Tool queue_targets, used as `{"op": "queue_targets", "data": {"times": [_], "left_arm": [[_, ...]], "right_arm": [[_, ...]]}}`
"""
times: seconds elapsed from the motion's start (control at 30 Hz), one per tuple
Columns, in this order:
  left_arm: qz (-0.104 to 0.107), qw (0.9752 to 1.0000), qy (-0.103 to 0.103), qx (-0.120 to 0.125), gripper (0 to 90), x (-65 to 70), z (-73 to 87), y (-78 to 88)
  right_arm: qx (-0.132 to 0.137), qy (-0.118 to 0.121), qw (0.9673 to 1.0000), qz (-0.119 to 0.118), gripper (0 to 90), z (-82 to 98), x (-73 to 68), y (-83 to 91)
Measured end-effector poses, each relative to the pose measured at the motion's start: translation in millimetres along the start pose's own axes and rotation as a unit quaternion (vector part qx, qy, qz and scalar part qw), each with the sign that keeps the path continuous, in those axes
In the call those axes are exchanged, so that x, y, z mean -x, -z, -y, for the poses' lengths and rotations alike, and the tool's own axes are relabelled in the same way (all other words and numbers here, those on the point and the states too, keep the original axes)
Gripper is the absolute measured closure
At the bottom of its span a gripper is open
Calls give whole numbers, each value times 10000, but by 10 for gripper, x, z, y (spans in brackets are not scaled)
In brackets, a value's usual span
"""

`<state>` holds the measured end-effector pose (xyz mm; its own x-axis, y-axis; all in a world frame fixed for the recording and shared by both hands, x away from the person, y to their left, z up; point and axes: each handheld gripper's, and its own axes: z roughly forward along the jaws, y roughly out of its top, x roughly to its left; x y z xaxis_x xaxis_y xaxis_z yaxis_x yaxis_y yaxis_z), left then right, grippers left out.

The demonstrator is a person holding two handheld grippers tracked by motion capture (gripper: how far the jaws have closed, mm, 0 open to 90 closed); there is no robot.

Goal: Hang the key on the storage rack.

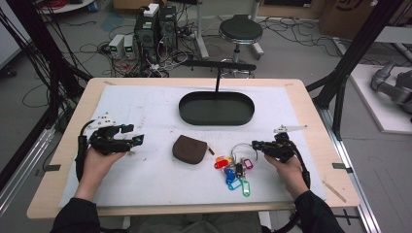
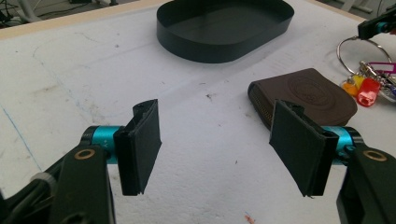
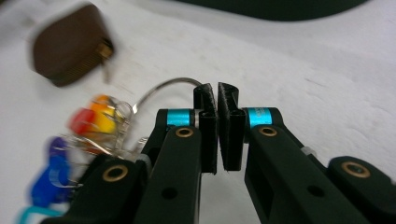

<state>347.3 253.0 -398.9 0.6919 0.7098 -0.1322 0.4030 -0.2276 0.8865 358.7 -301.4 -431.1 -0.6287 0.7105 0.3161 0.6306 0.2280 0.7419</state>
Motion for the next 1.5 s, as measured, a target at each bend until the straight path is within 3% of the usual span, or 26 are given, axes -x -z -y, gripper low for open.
{"op": "queue_targets", "data": {"times": [0.07,0.13,0.4,0.47,0.5,0.67,0.7,0.77,1.03,1.3,1.5], "left_arm": [[3,10000,-18,-10,335,-1,-2,-2],[1,10000,-19,-17,335,-2,-2,-8],[8,10000,-30,-19,335,0,-8,-27],[5,10000,-36,-22,334,-2,-8,-29],[4,10000,-33,-23,334,-3,-7,-31],[25,10000,-48,-32,334,2,-7,-41],[25,10000,-47,-33,335,2,-7,-41],[22,10000,-40,-30,334,4,-7,-39],[24,10000,-32,-45,334,4,0,-26],[38,10000,-38,-22,334,7,3,-17],[45,10000,-13,-20,334,3,5,-26]], "right_arm": [[89,-20,9999,-106,883,-2,-14,23],[258,-99,9988,-397,883,-5,-65,67],[381,85,9968,-703,873,-16,-218,101],[358,127,9968,-706,871,-16,-235,100],[256,256,9969,-703,870,-9,-277,80],[180,317,9966,-742,857,-17,-303,59],[20,344,9963,-786,831,-13,-316,23],[-49,449,9959,-779,850,-15,-340,2],[-117,813,9935,-783,876,-88,-476,-16],[63,1180,9899,-786,879,-289,-639,75],[194,1275,9882,-824,880,-447,-674,192]]}}
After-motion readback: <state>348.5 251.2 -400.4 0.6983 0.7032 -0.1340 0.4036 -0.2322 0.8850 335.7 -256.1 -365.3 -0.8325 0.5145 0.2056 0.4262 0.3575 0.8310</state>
